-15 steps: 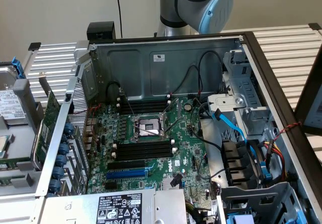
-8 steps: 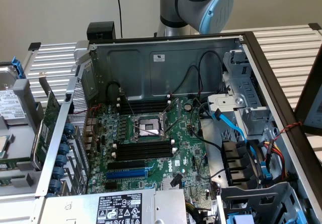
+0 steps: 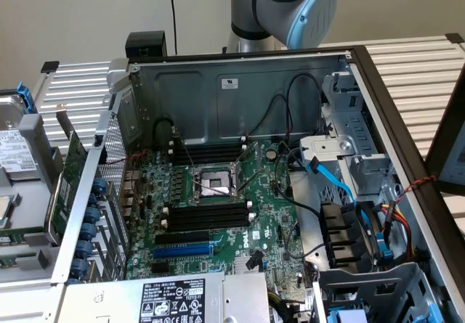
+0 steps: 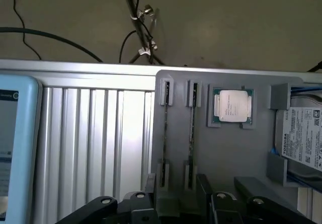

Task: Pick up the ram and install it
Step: 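Pick up the ram and move it above insertion slot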

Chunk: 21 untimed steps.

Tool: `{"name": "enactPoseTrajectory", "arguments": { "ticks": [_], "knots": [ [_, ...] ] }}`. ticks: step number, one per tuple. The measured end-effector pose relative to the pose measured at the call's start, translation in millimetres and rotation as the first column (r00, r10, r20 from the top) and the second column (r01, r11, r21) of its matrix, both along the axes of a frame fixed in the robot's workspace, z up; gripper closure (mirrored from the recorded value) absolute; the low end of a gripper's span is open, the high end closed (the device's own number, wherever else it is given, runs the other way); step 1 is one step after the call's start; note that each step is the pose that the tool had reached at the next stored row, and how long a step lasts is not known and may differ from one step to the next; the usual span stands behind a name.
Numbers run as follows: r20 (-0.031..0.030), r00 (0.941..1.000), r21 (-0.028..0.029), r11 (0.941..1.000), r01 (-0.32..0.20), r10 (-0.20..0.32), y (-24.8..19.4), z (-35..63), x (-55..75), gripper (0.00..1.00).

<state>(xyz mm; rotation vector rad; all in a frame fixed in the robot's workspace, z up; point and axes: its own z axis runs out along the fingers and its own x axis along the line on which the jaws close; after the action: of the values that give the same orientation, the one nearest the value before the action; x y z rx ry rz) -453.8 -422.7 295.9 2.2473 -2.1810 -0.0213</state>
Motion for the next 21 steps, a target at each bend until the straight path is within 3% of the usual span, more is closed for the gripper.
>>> {"name": "enactPoseTrajectory", "arguments": {
  "ticks": [6,13,21],
  "knots": [
    [0.0011,1.0000,-0.0003,1.0000,0.000,0.000,1.4,-10.6,-4.0,0.56],
    [0.0213,0.9998,0.0003,1.0000,0.002,-0.002,1.4,-19.6,-9.8,0.56],
    [0.0248,0.9997,0.0002,1.0000,0.004,-0.004,-2.3,-34.0,-11.8,0.56]
  ]
}}
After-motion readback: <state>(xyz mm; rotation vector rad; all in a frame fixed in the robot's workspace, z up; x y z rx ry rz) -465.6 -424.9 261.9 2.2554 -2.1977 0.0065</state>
